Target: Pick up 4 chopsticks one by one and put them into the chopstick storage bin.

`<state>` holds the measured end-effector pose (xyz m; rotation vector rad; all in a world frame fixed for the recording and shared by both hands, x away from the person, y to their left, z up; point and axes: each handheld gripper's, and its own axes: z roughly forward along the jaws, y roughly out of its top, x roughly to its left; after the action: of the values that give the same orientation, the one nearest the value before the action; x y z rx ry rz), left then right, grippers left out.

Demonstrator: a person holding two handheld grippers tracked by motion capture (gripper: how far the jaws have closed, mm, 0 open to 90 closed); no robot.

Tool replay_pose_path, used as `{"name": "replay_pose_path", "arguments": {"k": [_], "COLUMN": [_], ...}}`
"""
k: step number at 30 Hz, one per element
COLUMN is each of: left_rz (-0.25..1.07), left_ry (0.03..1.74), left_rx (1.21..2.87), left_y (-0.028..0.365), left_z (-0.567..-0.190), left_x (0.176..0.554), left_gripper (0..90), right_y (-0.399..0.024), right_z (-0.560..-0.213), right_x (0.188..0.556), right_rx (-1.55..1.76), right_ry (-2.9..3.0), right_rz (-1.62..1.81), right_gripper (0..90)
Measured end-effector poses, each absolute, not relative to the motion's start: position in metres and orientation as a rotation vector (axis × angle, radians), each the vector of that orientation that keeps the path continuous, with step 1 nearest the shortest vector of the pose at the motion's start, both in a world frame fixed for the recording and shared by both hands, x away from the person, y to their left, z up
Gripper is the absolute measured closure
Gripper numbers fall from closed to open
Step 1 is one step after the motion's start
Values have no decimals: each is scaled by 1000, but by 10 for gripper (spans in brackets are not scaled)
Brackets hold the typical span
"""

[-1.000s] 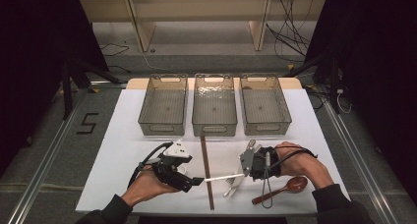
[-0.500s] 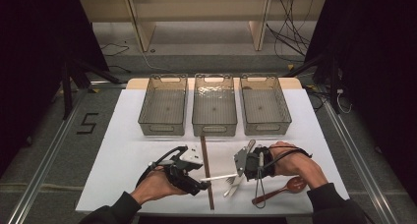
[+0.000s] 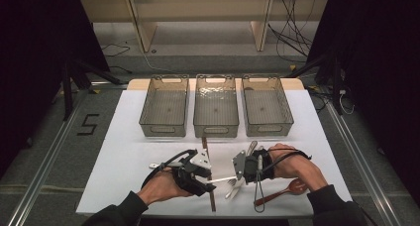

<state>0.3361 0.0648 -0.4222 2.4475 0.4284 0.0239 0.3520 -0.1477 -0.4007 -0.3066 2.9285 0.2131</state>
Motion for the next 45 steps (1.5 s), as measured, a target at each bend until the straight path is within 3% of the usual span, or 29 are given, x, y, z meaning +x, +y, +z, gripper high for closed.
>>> {"name": "replay_pose_path", "arguments": {"k": [6, 21, 29, 35, 45], "left_rz": [16, -14, 12, 55, 136], "left_ry": [417, 353, 357, 395, 512], "left_rx": [2476, 2508, 2489, 2492, 2453], "left_y": [59, 54, 56, 63, 87], "left_z": [-425, -427, -423, -422, -417], "left_x": [338, 339, 338, 343, 355], "left_gripper": [569, 811, 828, 829, 829], "right_y": [-146, -142, -145, -158, -180], "right_z": [-399, -399, -397, -384, -384], "right_x": [350, 347, 347, 349, 351], "right_rx": [-313, -330, -336, -207, 30], "right_ry": [2928, 2915, 2888, 2832, 2787], "right_rz": [218, 228, 264, 423, 624], "right_gripper": [866, 865, 840, 564, 367]}}
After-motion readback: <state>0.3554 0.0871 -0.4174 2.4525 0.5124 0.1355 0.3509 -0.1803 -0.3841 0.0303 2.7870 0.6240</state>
